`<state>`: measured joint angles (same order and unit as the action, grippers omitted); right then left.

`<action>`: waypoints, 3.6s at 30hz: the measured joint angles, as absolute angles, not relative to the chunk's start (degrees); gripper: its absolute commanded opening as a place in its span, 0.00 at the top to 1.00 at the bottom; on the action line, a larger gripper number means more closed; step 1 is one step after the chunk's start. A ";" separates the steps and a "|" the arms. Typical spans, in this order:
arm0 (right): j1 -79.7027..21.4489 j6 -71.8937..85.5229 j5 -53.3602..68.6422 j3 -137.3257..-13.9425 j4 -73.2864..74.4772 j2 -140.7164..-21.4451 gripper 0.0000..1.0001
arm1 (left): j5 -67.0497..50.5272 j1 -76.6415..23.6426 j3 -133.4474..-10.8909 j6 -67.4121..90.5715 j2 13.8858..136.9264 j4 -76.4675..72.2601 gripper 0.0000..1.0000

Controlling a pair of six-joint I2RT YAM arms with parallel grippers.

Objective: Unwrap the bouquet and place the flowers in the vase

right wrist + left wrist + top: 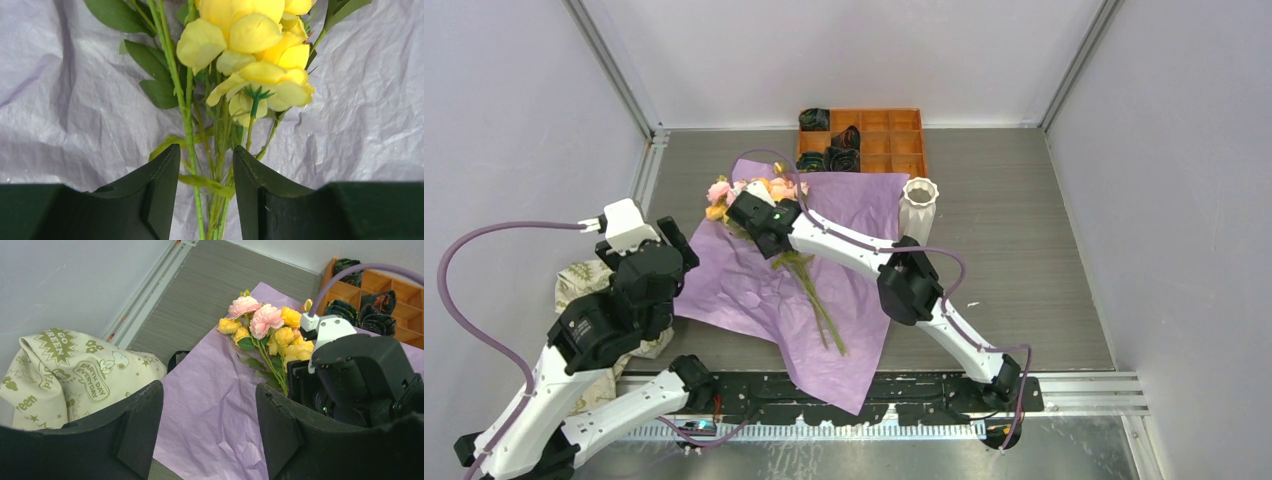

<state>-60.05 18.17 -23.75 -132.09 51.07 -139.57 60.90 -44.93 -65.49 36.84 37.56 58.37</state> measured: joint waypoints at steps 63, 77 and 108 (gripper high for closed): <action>-59.92 16.53 -24.77 -132.77 47.37 -144.38 0.97 | 60.84 -44.93 -63.53 35.38 37.58 55.92 0.30; -59.92 14.94 -22.41 -122.58 42.39 -116.38 0.99 | 59.66 -44.93 -63.53 35.59 37.10 55.92 0.31; -52.03 -33.74 -45.12 -80.20 -30.89 -71.29 0.99 | 54.94 -44.93 -61.49 36.05 39.79 51.64 0.33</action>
